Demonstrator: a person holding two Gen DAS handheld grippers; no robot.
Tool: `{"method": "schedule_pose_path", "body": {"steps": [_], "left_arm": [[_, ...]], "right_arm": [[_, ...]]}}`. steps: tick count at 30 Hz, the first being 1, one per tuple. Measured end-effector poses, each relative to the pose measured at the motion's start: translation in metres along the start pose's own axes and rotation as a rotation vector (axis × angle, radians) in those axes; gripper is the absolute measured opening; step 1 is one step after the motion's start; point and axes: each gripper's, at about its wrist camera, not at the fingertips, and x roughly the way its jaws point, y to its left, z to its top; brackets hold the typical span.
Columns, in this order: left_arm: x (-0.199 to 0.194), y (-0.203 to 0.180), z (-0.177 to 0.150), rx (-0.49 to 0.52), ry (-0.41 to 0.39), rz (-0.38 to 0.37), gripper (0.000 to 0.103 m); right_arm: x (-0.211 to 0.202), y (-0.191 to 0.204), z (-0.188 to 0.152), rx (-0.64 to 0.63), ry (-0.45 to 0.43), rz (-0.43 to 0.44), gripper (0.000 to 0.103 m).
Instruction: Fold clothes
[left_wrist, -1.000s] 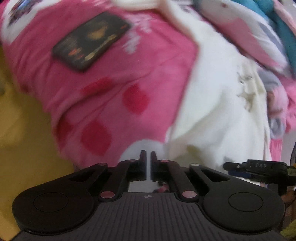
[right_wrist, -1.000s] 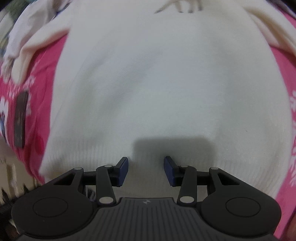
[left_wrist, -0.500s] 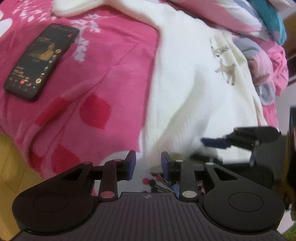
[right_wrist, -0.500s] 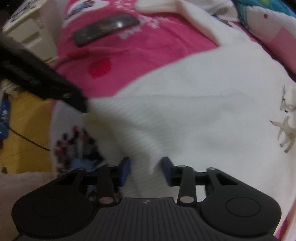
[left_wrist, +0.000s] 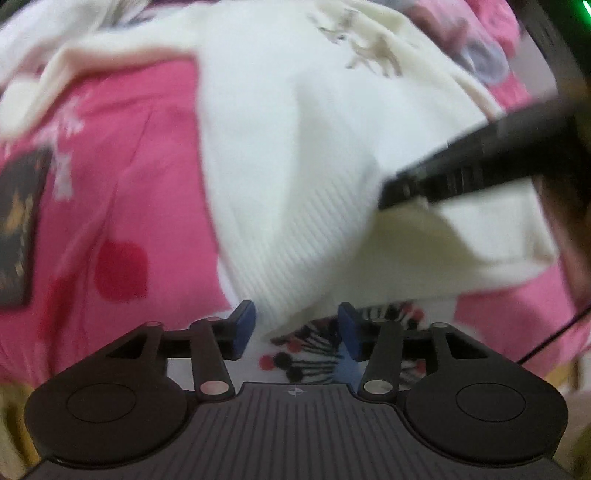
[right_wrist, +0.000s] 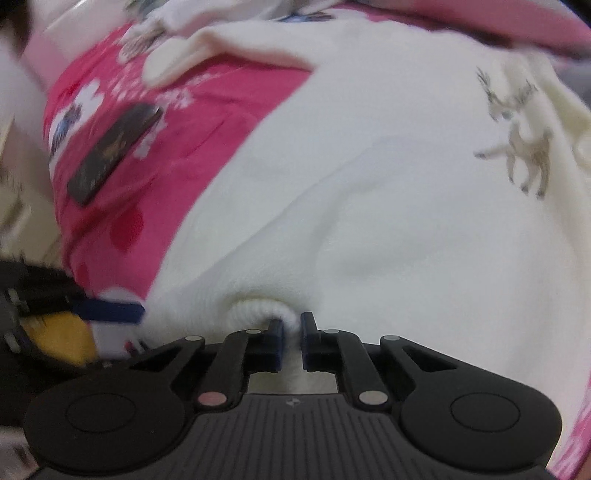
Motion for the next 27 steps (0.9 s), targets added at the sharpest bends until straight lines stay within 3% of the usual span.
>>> {"method": "schedule_pose_path", "body": {"steps": [3,6,9,13,14,15,17,21,24,27], "left_arm": [[0.003,-0.011,-0.003,0.077,-0.023,0.111,0.051],[0.000,-0.015,-0.003,0.074,-0.071,0.194,0.051],[-0.008,-0.014,0.001,-0.008,-0.131,0.209,0.051],[-0.004,-0.017,0.005,-0.037,-0.160,0.219,0.051],[-0.003,-0.017,0.005,-0.040,-0.161,0.222,0.045],[-0.001,-0.018,0.005,-0.042,-0.166,0.240,0.027],[0.002,-0.020,0.003,-0.031,-0.161,0.287,0.009],[-0.011,-0.019,0.002,-0.017,-0.187,0.331,0.007],[-0.044,-0.017,0.005,0.001,-0.252,0.365,0.006],[-0.046,-0.018,0.000,0.072,-0.220,0.358,0.006]], "right_arm": [[-0.004,-0.007,0.006,0.117,0.007,0.069,0.007],[-0.009,-0.013,0.006,0.178,0.016,0.111,0.007],[-0.014,-0.017,0.005,0.220,0.022,0.143,0.007],[-0.024,-0.023,0.007,0.265,0.009,0.176,0.006],[-0.025,-0.024,0.007,0.278,0.006,0.182,0.006],[-0.025,-0.026,0.008,0.291,0.003,0.188,0.006],[-0.025,-0.028,0.009,0.307,0.001,0.193,0.006],[-0.019,-0.029,0.008,0.303,0.018,0.202,0.005],[-0.026,-0.023,0.011,0.261,0.024,0.261,0.005],[-0.029,-0.013,0.014,0.159,0.060,0.327,0.005]]}}
